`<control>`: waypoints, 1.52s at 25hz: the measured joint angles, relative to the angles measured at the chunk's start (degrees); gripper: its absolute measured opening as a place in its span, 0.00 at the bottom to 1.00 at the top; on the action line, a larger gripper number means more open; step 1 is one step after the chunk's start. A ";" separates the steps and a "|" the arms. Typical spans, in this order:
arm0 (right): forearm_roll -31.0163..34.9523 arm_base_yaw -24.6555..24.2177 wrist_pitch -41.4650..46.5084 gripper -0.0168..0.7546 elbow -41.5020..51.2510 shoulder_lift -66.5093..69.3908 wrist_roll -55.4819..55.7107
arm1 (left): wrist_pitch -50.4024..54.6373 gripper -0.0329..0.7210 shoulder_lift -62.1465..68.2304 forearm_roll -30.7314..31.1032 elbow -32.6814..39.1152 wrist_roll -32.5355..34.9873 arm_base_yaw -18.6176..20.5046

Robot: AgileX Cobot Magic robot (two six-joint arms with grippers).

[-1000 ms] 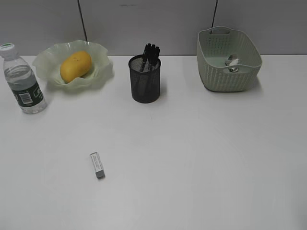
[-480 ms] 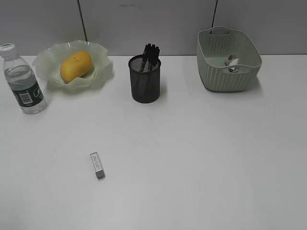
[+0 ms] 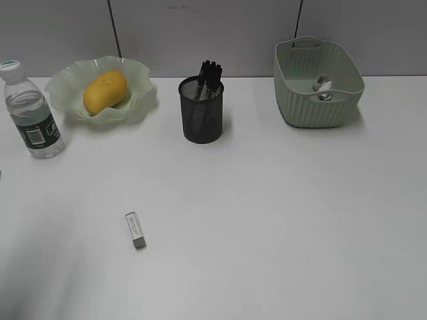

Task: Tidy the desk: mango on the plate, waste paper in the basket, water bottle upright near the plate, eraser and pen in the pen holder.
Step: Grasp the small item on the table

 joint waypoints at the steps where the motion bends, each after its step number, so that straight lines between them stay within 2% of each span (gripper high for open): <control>1: 0.00 0.00 -0.07 0.69 0.00 0.00 0.00 | -0.54 0.63 2.21 -0.43 -0.85 0.00 -1.47; 4: -0.05 0.00 -0.48 0.69 0.12 0.00 0.00 | -1.83 0.63 9.41 -1.63 -4.52 0.00 -6.48; 8: -0.17 -0.06 -1.30 0.69 0.42 0.00 0.00 | -4.02 0.63 18.11 -2.26 -8.98 -3.53 -13.13; 13: -0.17 -0.06 -1.44 0.69 0.58 0.00 0.00 | -4.54 0.63 29.03 -1.80 -13.97 -9.04 -18.44; 15: -0.17 -0.06 -1.58 0.69 0.58 0.00 0.05 | -4.34 0.63 32.72 -0.41 -16.42 -11.58 -20.23; 19: -0.17 -0.06 -1.58 0.69 0.58 0.00 0.05 | -2.37 0.63 39.05 7.26 -20.78 -20.82 -23.51; 22: -0.17 -0.06 -1.58 0.69 0.58 0.00 0.05 | -0.01 0.63 43.06 12.48 -23.20 -27.16 -24.75; 25: -0.17 -0.06 -1.60 0.69 0.58 0.00 0.05 | 0.46 0.63 46.62 14.63 -24.39 -31.16 -24.87; 29: -0.17 -0.06 -1.65 0.69 0.58 0.00 0.05 | 0.10 0.62 50.23 14.77 -25.74 -33.63 -24.91; 38: -0.17 -0.06 -1.65 0.68 0.58 0.00 0.05 | -3.03 0.62 54.61 14.36 -26.43 -34.79 -24.91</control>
